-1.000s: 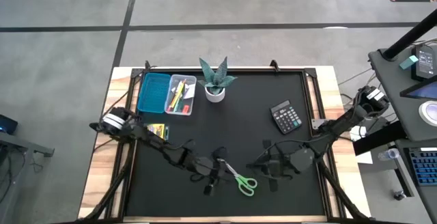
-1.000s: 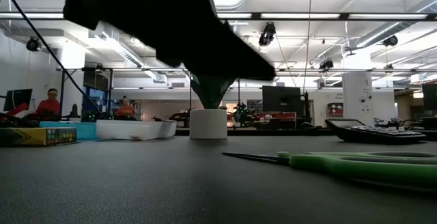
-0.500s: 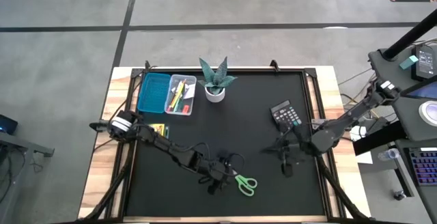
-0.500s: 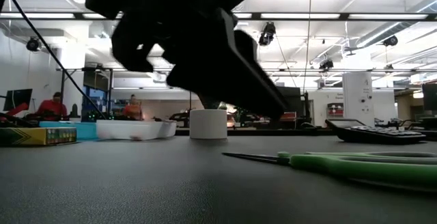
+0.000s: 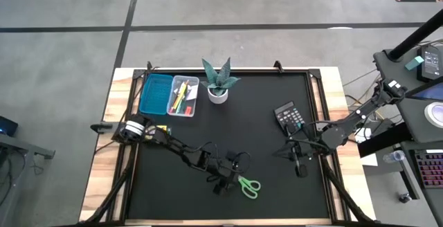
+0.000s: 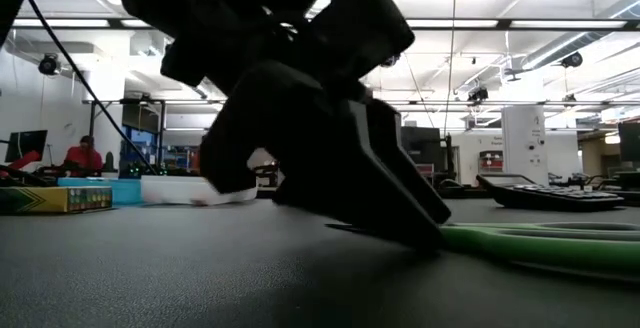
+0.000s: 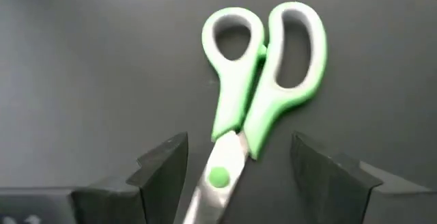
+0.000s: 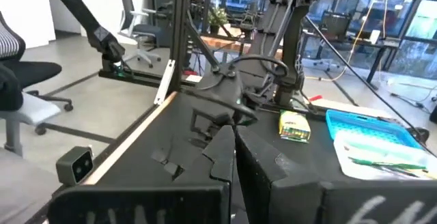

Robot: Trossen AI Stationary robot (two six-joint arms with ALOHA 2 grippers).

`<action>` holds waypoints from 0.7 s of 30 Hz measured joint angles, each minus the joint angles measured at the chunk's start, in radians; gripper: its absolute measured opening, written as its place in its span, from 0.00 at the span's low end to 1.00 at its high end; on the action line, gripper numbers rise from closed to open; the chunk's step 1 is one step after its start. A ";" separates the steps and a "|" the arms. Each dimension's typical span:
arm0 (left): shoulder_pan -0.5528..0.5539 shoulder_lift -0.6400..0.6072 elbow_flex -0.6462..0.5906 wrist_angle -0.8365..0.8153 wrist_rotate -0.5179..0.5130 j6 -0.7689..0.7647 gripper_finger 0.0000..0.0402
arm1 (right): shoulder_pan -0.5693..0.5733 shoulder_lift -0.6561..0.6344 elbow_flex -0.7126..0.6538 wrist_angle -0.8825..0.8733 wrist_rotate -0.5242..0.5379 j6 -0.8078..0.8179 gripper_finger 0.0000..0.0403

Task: Pack school essentials
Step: Put the green scissor into the blue supply box

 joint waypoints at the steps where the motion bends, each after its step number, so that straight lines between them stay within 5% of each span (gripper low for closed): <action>1: 0.003 0.004 0.001 0.002 -0.002 0.002 0.60 | 0.000 0.004 0.000 0.001 -0.001 0.005 0.02; 11: 0.014 0.033 0.003 0.035 0.020 -0.007 0.59 | 0.000 0.016 0.001 0.006 0.000 0.025 0.02; 21: 0.016 0.035 0.002 0.033 0.033 -0.033 0.32 | 0.000 0.016 0.001 0.007 0.002 0.024 0.02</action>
